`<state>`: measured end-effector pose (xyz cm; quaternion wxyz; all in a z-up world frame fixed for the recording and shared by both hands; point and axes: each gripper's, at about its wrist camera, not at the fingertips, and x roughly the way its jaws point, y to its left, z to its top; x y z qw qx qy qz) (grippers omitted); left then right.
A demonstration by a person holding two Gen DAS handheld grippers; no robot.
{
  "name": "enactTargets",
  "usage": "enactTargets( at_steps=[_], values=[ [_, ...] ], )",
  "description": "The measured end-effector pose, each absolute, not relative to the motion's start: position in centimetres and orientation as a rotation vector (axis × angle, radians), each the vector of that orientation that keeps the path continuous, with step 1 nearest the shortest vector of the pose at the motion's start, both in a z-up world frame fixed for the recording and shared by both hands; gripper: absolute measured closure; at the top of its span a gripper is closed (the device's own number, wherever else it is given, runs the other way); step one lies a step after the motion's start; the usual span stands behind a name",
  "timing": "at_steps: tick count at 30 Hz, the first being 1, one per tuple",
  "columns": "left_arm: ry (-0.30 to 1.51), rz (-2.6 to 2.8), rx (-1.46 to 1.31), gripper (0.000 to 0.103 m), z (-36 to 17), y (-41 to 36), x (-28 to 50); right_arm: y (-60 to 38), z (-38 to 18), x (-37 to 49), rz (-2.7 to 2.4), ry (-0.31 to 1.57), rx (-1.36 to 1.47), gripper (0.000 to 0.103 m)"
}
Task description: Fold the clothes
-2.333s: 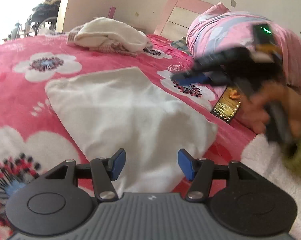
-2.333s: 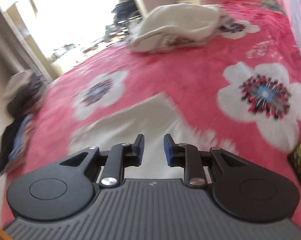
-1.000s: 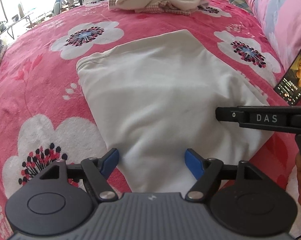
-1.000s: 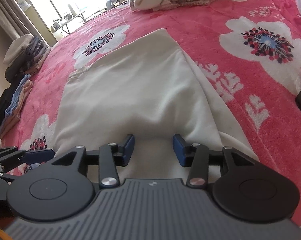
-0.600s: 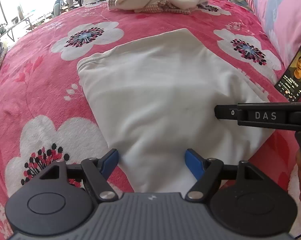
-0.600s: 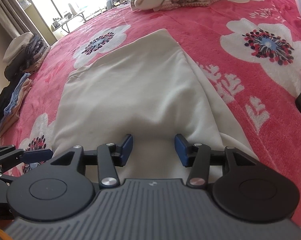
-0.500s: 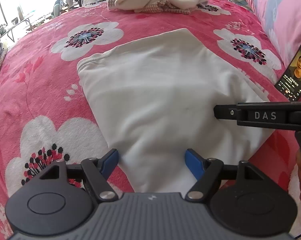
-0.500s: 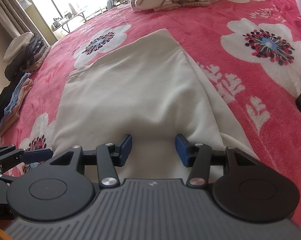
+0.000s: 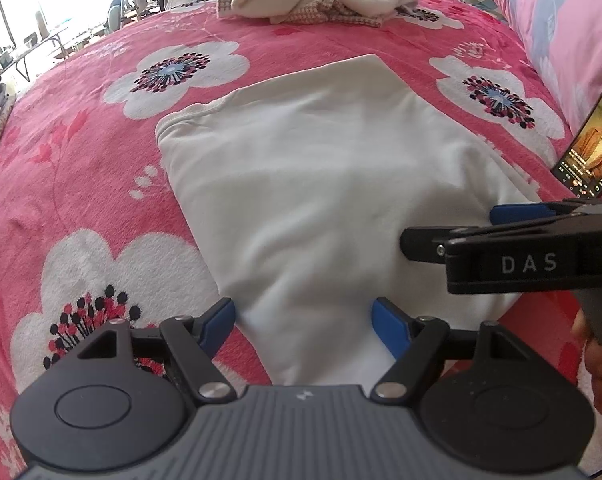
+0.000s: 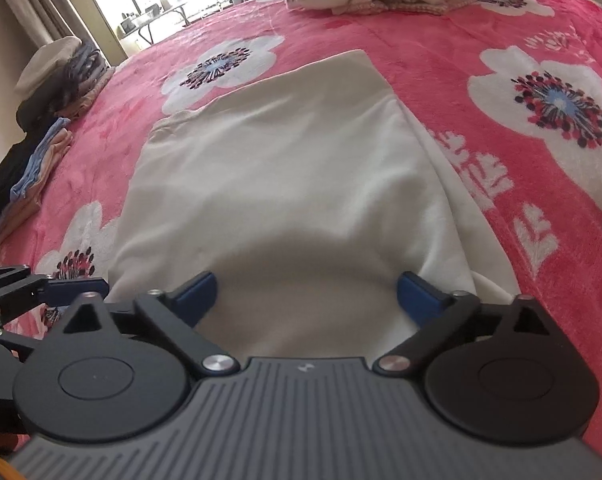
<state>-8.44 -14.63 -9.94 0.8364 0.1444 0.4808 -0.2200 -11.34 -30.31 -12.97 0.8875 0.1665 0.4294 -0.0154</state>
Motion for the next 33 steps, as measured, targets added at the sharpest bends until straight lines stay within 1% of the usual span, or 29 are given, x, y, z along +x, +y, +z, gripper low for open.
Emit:
enactTargets(
  at_steps=[11,20,33],
  values=[
    [1.018,-0.461,0.307,0.026,-9.98,-14.66,-8.45,-30.15,-13.16,-11.08,-0.043,0.913,0.361,0.001],
    [1.021,-0.459,0.305,0.025,-10.03,-14.63,-8.45,-29.82,-13.61,-11.26,-0.076,0.885,0.370,0.001],
    [1.029,-0.453,0.295,0.023,-10.11,-14.45,-8.34,-29.93,-13.62,-10.91,-0.097,0.922,0.406,0.001]
  ],
)
